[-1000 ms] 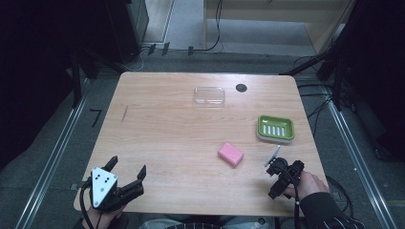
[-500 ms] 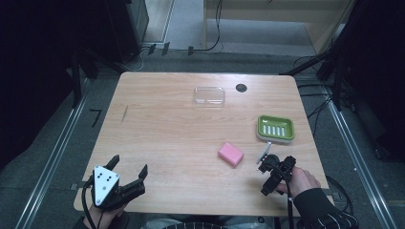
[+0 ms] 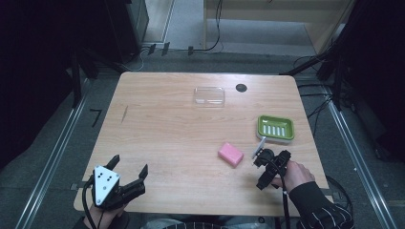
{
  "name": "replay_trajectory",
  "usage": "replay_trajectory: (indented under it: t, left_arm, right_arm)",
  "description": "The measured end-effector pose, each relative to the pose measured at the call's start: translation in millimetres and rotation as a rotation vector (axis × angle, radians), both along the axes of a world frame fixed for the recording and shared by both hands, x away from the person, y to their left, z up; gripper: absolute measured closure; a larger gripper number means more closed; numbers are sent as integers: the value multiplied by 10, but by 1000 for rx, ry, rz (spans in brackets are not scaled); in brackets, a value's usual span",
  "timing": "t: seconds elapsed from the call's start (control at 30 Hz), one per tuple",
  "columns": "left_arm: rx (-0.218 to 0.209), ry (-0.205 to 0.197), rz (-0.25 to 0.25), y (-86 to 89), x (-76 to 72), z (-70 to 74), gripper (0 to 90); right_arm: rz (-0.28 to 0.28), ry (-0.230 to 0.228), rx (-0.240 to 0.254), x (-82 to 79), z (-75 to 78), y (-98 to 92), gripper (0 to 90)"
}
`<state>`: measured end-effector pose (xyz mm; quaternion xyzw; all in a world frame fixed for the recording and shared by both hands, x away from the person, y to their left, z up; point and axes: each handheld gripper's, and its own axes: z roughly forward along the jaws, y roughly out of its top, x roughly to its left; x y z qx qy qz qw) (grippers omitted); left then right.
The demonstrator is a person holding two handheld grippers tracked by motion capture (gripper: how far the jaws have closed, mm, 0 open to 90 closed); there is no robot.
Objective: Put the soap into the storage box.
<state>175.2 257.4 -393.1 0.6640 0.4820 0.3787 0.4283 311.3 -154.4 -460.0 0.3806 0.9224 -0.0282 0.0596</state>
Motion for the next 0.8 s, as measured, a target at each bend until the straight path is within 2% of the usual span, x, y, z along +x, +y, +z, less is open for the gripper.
replay_trajectory:
  t: [0.2, 0.8]
  left_arm:
    - [3, 3, -1, 2, 0, 0, 133]
    - [6, 4, -3, -1, 2, 1, 134]
  right_arm:
    - [21, -1, -2, 25, -7, 58, 13]
    - [33, -11, 14, 171, 50, 216, 13]
